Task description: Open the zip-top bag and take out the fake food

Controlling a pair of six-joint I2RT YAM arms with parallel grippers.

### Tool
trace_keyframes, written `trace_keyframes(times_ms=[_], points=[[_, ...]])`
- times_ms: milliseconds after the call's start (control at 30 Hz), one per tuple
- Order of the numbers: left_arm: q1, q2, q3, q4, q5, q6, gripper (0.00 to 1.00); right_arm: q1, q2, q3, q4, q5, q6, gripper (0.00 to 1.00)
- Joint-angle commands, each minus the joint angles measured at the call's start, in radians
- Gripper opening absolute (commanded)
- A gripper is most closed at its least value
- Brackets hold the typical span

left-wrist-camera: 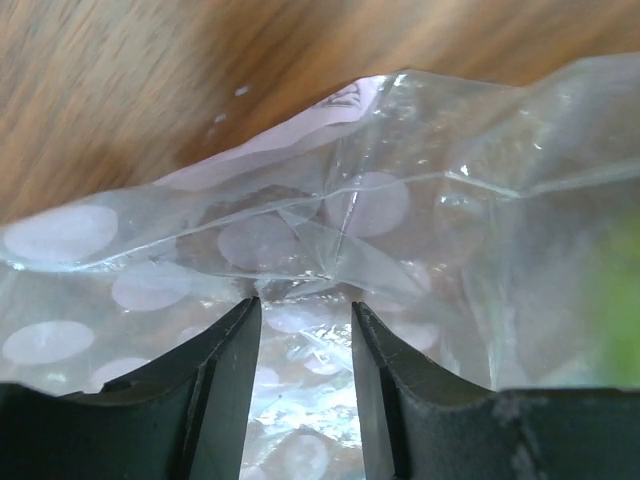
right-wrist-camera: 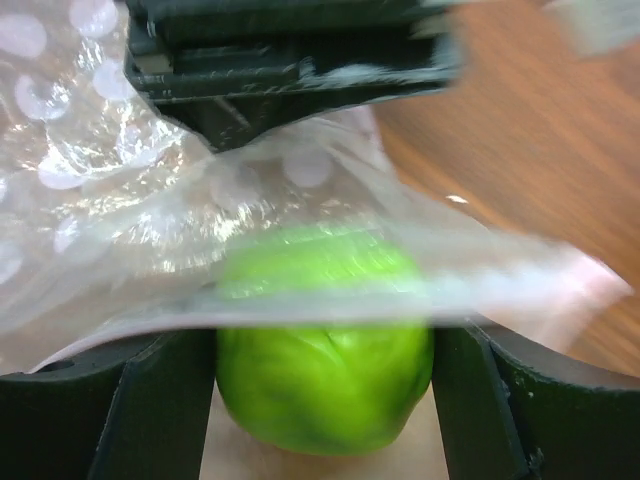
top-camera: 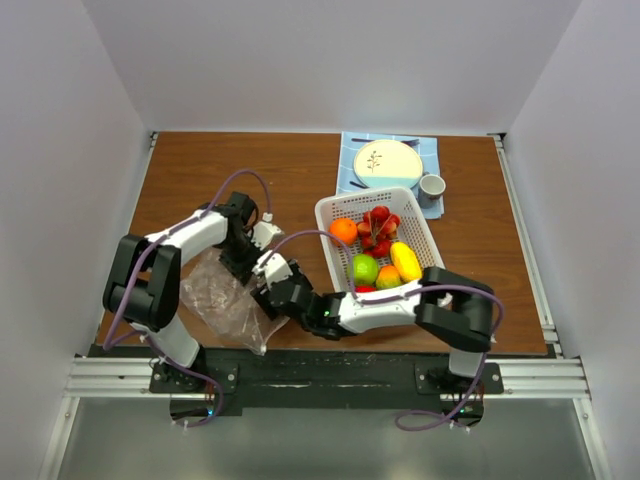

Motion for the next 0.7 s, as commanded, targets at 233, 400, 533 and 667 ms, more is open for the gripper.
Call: trace_keyframes(times_ms=[233,400,533,667], points=[[0.131,0.154,0.067,0.071,-0.091,-0.015,0.47,-0.008,-0.451,-0.131,-0.128,0.158,-0.033,0.16],[0.154,0.194,0.17,0.05,-0.087,-0.039,0.47,-0.165,-0.608,-0.182,-0.234,0.212,0.019,0.18],[0.157,0.154,0.315,0.01,-0.022,-0.064,0.47,-0.31,-0.655,-0.182,-0.335,0.196,0.067,0.3],[0.157,0.015,0.456,-0.012,0.061,-0.088,0.76,-0.356,-0.668,-0.15,-0.432,0.192,0.083,0.7]])
